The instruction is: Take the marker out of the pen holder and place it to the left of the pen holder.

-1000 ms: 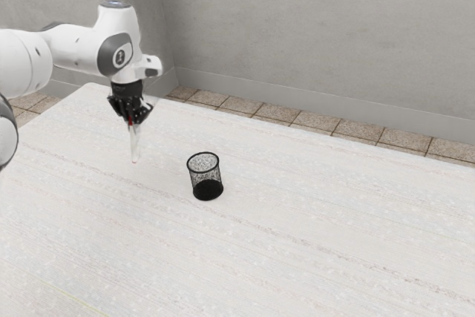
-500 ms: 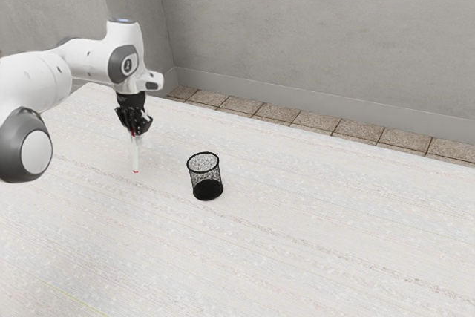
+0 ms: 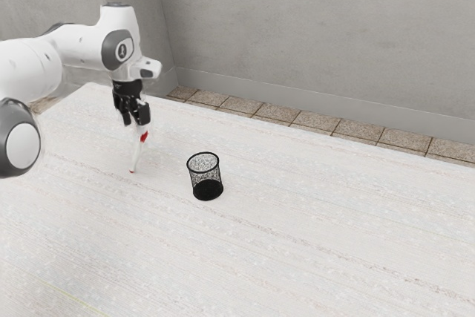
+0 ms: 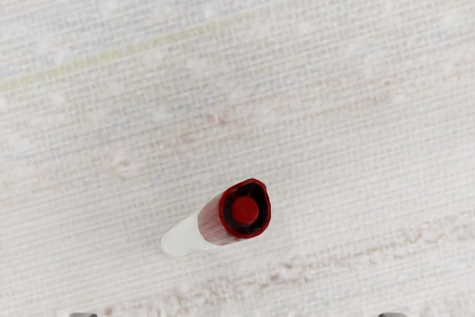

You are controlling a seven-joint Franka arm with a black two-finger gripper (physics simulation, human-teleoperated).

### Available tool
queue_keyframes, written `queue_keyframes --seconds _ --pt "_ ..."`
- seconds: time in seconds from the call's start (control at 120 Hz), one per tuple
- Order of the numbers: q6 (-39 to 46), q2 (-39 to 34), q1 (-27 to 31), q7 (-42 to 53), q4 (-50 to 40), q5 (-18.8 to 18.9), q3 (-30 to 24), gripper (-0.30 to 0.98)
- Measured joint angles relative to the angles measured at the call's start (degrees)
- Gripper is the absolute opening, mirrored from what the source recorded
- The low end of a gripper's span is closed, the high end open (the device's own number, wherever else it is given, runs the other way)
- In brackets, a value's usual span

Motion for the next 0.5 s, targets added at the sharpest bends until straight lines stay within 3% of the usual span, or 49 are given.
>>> queue_keyframes --seconds 0.108,0.167,0.275,0.5 --pt "-0.7 -22.9 -8.4 0.7 -11.0 -0.3 5.0 0.57" --pt "-2.5 -30.6 -11.3 0.2 -12.7 -0.2 5.6 0.6" --pt "-5.6 -36.5 -15.2 -0.6 -16.1 0.2 8.7 0.63" --pt "-8.7 -42.1 -14.7 -3.7 -22.0 0.5 9.4 0.67"
